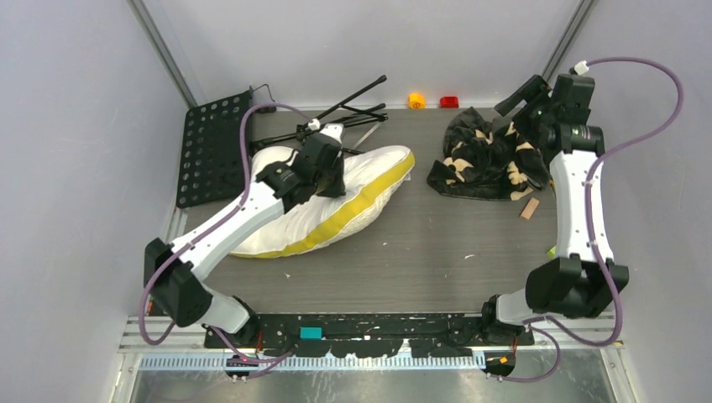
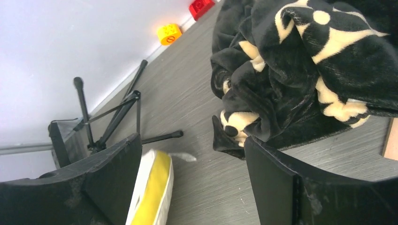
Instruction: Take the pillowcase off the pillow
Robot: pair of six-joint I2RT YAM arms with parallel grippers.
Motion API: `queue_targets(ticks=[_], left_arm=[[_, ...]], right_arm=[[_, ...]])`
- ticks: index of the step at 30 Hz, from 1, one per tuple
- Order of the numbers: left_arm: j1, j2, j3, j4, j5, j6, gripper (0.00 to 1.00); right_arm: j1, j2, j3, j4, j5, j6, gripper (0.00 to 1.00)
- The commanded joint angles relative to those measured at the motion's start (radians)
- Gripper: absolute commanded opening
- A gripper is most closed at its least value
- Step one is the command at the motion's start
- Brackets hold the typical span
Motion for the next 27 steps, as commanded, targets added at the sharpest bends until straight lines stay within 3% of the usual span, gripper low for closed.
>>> queue_targets(ticks=[1, 3, 4, 7, 8, 13, 19, 23, 27], left_arm=[[0.018, 0.074, 0.139, 0.190, 0.012, -0.016, 0.00], [0.019, 0.101, 0.159, 0.241, 0.018, 0.005, 0.00], [0.018, 0.107, 0.161, 0.260, 0.032, 0.019, 0.05], [0.018, 0.092, 0.187, 0.229, 0.113, 0.081, 0.83], [0.018, 0.069, 0.188, 0.203, 0.102, 0.089, 0.97], [0.019, -0.110, 0.063, 0.201, 0.013, 0.200, 1.00], [0.046, -0.341, -0.222, 0.291, -0.186, 0.262, 1.00], [0.055, -0.432, -0.364, 0.348, -0.326, 0.270, 1.00], [0.056, -0.493, -0.578, 0.578, -0.382, 0.354, 1.00]], right_arm=[[0.000, -0.204, -0.097, 0.166, 0.012, -0.031, 0.84], [-0.001, -0.264, -0.169, 0.196, 0.027, -0.043, 0.84], [0.000, -0.294, -0.205, 0.204, 0.041, -0.049, 0.84], [0.000, -0.391, -0.322, 0.195, 0.099, -0.072, 0.84], [0.000, -0.422, -0.363, 0.201, 0.136, -0.082, 0.84], [0.001, -0.608, -0.675, 0.406, 0.077, -0.045, 0.88], [0.030, -0.703, -0.981, 0.700, 0.055, -0.106, 0.89], [0.074, -0.670, -1.045, 0.718, 0.224, -0.100, 0.89], [0.161, -0.598, -1.067, 0.756, 0.301, -0.203, 0.93]])
